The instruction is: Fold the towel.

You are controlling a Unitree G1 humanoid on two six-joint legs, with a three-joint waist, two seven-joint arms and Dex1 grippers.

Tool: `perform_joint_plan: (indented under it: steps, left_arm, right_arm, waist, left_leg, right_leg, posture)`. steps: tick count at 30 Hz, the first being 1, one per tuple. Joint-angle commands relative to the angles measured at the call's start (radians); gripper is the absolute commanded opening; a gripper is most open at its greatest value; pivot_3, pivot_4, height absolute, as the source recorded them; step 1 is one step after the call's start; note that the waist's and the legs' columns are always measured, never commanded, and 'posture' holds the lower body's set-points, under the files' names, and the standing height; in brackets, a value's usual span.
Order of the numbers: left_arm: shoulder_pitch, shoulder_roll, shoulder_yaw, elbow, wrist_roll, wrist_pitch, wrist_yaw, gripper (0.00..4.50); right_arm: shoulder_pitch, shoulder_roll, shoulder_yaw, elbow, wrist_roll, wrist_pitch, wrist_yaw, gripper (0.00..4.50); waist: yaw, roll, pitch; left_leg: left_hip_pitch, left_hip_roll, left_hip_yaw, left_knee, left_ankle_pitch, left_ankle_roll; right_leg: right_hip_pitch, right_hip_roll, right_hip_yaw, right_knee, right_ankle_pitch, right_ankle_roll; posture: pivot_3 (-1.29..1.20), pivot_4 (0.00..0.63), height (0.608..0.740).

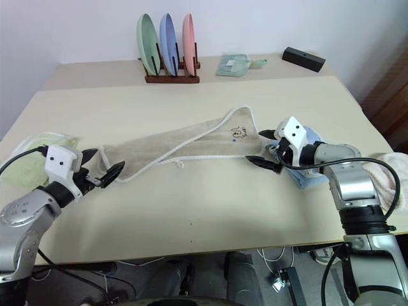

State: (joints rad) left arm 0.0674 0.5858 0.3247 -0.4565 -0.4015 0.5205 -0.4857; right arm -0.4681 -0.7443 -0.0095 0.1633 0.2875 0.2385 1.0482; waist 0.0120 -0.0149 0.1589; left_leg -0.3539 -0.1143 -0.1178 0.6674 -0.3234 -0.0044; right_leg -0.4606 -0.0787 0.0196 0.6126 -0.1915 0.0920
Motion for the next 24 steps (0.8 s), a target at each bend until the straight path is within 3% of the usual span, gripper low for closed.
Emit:
perform_joint_plan:
  steps: [1, 22, 24]
  left_arm:
    - [0.005, 0.001, 0.0, -0.04, 0.008, -0.018, 0.004, 4.47]
    - [-0.019, -0.02, -0.083, 0.008, 0.059, -0.099, -0.021, 4.47]
    - [-0.016, -0.013, -0.099, 0.005, 0.051, -0.088, -0.039, 4.47]
  right_arm:
    - [-0.027, 0.005, -0.007, -0.012, -0.004, -0.021, 0.002, 4.5]
    - [-0.046, 0.07, 0.029, -0.003, -0.045, -0.041, -0.028, 4.5]
    - [-0.023, 0.055, 0.025, -0.054, 0.004, 0.048, 0.004, 4.5]
  waist:
    - [0.0, 0.0, 0.0]
    - [0.001, 0.0, 0.0]
    - [0.0, 0.0, 0.0]
  left_leg:
    - [0.0, 0.0, 0.0, 0.0, 0.0, 0.0]
    - [0.0, 0.0, 0.0, 0.0, 0.0, 0.0]
    - [0.0, 0.0, 0.0, 0.0, 0.0, 0.0]
  right_leg:
    - [0.0, 0.0, 0.0, 0.0, 0.0, 0.0]
    - [0.0, 0.0, 0.0, 0.0, 0.0, 0.0]
    - [0.0, 0.0, 0.0, 0.0, 0.0, 0.0]
  posture:
    - [0.0, 0.15, 0.733]
    - [0.0, 0.15, 0.733]
    - [0.0, 0.15, 0.733]
